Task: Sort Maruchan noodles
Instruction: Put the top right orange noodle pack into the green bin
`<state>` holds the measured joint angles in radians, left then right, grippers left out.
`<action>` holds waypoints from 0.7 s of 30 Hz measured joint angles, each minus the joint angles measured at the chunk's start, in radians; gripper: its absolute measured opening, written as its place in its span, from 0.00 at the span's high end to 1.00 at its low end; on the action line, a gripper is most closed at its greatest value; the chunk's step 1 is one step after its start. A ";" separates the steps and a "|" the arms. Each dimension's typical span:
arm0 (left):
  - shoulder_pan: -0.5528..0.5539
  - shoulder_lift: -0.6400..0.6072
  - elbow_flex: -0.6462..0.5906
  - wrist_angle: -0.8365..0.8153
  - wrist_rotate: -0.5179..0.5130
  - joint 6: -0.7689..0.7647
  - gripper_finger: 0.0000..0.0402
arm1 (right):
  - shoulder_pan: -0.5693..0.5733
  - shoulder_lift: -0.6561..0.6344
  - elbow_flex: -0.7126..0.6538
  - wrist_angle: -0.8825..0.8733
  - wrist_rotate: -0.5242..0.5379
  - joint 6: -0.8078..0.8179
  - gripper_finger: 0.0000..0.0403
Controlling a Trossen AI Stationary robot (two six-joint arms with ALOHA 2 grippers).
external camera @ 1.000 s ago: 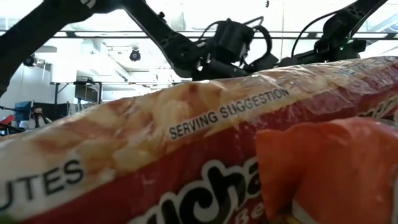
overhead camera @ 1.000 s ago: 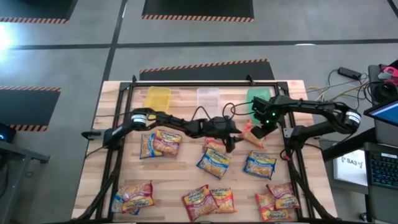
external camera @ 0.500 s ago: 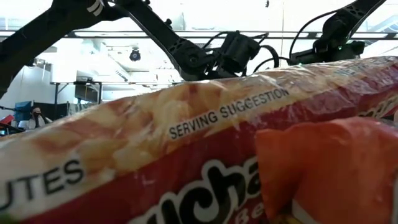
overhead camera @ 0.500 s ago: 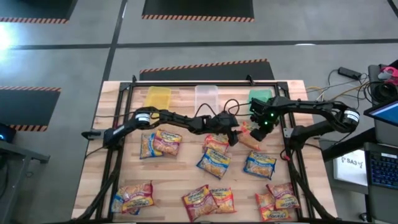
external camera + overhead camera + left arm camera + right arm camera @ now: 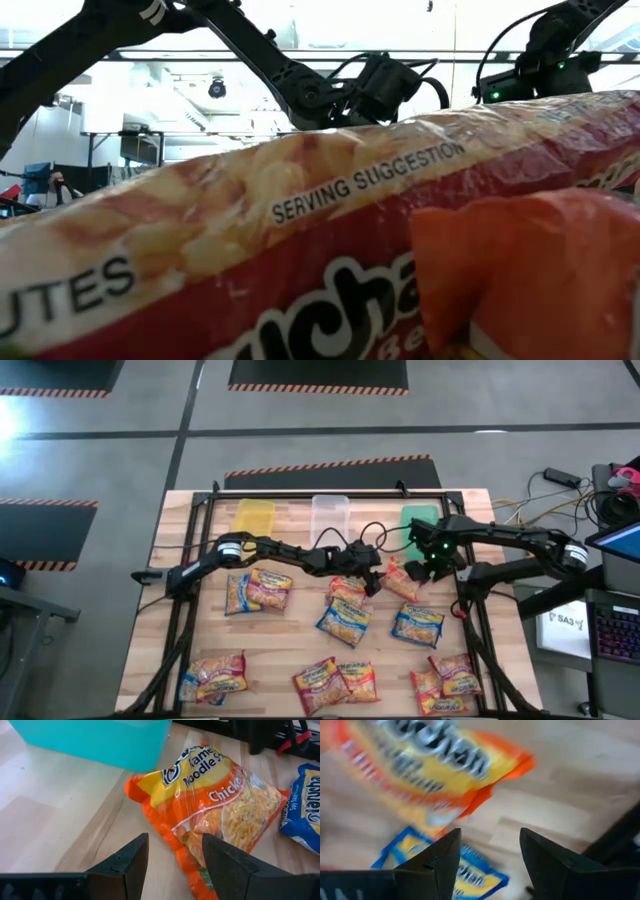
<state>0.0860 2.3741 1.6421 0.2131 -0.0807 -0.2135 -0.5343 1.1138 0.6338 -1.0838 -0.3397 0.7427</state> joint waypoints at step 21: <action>-0.009 0.002 -0.001 -0.038 0.021 0.021 0.66 | 0.000 0.060 -0.131 0.397 -0.061 -0.003 0.50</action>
<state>0.0773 2.3762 1.6413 0.1747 -0.0599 -0.1921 -0.5343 1.1739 0.5031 -0.6865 -0.4009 0.7398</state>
